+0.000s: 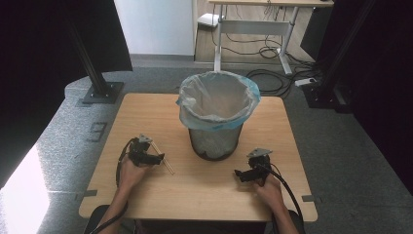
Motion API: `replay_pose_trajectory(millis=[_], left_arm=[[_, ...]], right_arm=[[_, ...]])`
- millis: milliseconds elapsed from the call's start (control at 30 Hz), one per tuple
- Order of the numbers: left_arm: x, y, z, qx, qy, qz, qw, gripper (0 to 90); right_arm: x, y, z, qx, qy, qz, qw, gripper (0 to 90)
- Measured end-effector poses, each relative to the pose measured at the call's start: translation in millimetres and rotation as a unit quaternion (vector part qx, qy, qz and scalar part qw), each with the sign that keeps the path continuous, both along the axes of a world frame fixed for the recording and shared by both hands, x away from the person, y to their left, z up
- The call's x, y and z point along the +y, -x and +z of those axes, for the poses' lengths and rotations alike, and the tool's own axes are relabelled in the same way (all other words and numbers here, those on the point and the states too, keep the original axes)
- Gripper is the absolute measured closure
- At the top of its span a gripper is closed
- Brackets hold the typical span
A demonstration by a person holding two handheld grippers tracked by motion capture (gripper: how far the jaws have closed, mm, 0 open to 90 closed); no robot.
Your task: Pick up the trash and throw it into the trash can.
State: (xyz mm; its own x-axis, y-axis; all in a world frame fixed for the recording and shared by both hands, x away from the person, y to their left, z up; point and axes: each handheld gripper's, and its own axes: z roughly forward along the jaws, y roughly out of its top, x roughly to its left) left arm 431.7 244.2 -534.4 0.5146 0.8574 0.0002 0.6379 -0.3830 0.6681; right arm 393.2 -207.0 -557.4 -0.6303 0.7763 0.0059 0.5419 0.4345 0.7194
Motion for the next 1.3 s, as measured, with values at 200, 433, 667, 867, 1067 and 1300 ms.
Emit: replay_pose_trajectory(millis=[200,433,667,867,1067,1300], left_arm=[[-5.4,-2.2,-5.8,0.003,-0.017,0.003,0.9998,6.1],[6.8,0.7,-7.4,0.012,-0.006,0.000,0.9999,13.1],[38.1,5.0,-2.1,0.011,0.000,0.016,0.9998,44.9],[62.1,0.3,0.9,0.022,0.005,0.038,0.9990,72.2],[67.7,-1.6,1.0,0.029,0.018,0.053,0.9980,83.4],[71.1,-2.8,1.0,0.038,0.036,0.057,0.9970,86.0]], right_arm=[[0.1,0.1,0.0,0.000,0.000,0.000,1.0000,0.0],[0.3,0.7,0.0,0.000,0.000,-0.002,1.0000,0.0],[0.4,1.1,0.0,0.000,0.000,-0.002,1.0000,0.0],[0.4,1.1,0.0,0.000,0.000,-0.002,1.0000,0.0],[0.4,1.1,0.0,0.000,0.000,-0.002,1.0000,0.0],[0.4,1.1,0.0,0.000,0.000,-0.002,1.0000,0.0]])
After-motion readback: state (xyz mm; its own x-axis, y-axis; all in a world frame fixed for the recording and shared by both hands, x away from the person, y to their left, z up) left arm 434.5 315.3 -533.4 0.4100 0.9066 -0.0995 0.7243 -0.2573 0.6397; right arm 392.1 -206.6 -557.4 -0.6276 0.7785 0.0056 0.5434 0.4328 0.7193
